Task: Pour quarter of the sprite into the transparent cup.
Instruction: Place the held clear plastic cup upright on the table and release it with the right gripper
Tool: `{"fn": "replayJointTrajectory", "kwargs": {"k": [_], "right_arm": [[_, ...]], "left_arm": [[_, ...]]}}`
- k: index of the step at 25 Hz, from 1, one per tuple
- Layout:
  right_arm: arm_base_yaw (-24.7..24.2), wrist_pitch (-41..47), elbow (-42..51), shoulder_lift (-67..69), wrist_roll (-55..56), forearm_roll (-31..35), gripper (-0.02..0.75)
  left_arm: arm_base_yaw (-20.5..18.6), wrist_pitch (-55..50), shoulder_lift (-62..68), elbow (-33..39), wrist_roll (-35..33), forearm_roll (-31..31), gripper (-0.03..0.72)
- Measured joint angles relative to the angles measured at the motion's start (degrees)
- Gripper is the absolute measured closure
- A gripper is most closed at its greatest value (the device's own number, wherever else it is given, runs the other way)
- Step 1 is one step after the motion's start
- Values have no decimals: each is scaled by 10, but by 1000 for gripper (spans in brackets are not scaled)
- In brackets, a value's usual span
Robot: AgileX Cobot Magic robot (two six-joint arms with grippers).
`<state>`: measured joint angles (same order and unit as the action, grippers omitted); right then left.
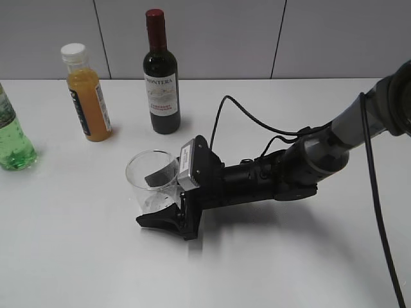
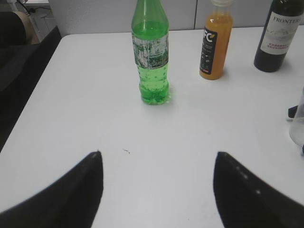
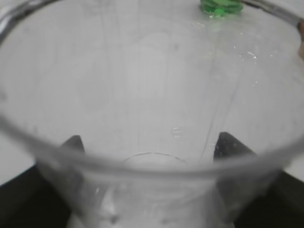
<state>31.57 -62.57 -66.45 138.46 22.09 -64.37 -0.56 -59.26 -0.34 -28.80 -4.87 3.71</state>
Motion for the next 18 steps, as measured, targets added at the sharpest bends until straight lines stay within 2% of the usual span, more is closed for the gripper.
{"fn": "replayJointTrajectory", "kwargs": {"k": [3, 10, 18], "right_arm": [[0, 0, 0, 0, -1, -8, 55], [-11, 8, 1, -4, -1, -36, 48], [-55, 21, 46, -40, -1, -58, 48]], "left_arm": [[0, 0, 0, 0, 0, 0, 135], [0, 0, 0, 0, 0, 0, 135], [0, 0, 0, 0, 0, 0, 135]]}}
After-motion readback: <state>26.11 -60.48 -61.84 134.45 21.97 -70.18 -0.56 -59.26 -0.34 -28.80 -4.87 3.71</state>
